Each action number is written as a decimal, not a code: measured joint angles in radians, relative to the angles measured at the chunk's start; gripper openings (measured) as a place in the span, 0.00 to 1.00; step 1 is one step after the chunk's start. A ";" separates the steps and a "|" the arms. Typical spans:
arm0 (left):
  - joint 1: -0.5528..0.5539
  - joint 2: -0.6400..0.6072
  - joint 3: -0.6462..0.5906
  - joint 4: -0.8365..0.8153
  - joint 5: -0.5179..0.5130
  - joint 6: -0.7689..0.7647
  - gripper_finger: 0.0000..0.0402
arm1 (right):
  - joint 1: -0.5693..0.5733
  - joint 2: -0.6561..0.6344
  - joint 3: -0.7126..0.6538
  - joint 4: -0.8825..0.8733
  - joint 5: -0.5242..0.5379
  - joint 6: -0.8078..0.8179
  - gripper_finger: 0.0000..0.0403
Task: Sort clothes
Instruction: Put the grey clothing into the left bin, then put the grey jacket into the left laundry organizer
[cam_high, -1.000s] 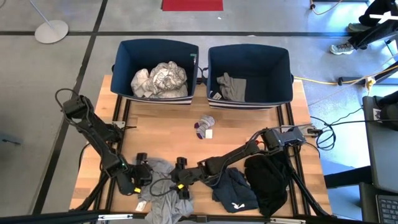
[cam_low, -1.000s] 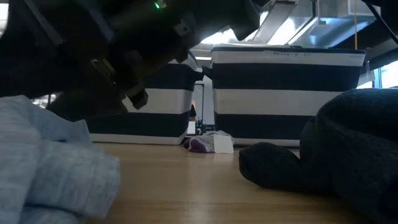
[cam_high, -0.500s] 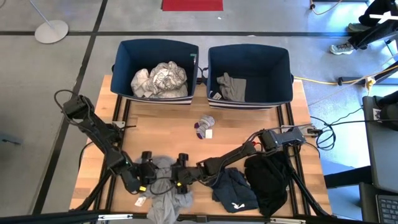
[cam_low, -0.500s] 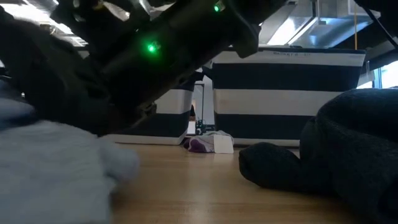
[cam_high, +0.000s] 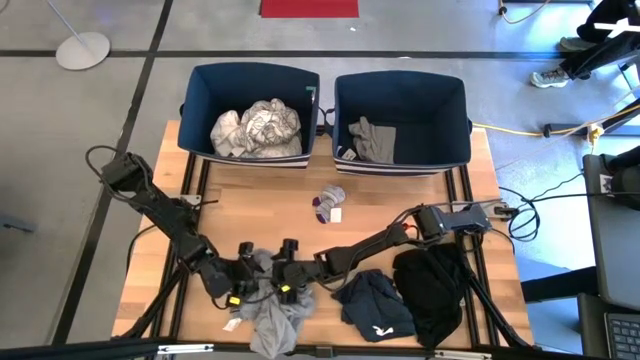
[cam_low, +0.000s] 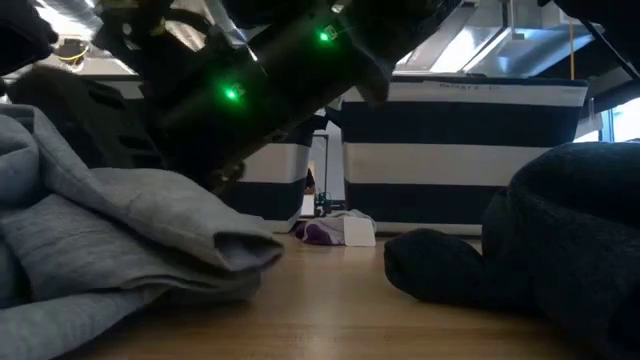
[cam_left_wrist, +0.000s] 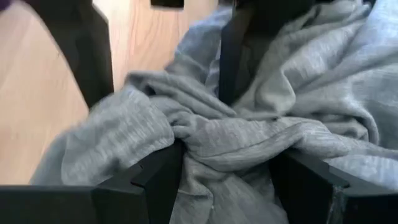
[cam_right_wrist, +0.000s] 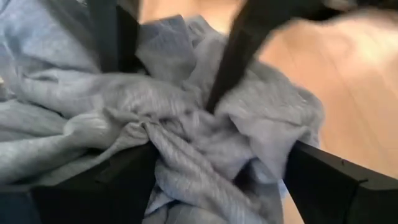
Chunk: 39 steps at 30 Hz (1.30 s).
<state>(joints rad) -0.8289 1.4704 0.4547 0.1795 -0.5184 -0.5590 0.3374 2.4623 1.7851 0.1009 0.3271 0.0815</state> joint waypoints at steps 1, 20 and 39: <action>0.006 0.000 0.000 0.005 0.003 0.018 0.56 | 0.000 0.007 0.000 0.020 -0.010 -0.014 0.79; 0.071 -0.002 0.000 0.098 -0.012 0.175 0.56 | -0.045 0.043 0.002 0.108 -0.130 -0.065 0.24; 0.071 -0.294 0.005 -0.145 -0.054 0.071 0.56 | -0.050 -0.114 0.002 -0.363 -0.042 -0.224 0.10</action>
<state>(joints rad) -0.7574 1.1767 0.4599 0.0348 -0.5719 -0.4885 0.2874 2.3478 1.7874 -0.2621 0.2855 -0.1423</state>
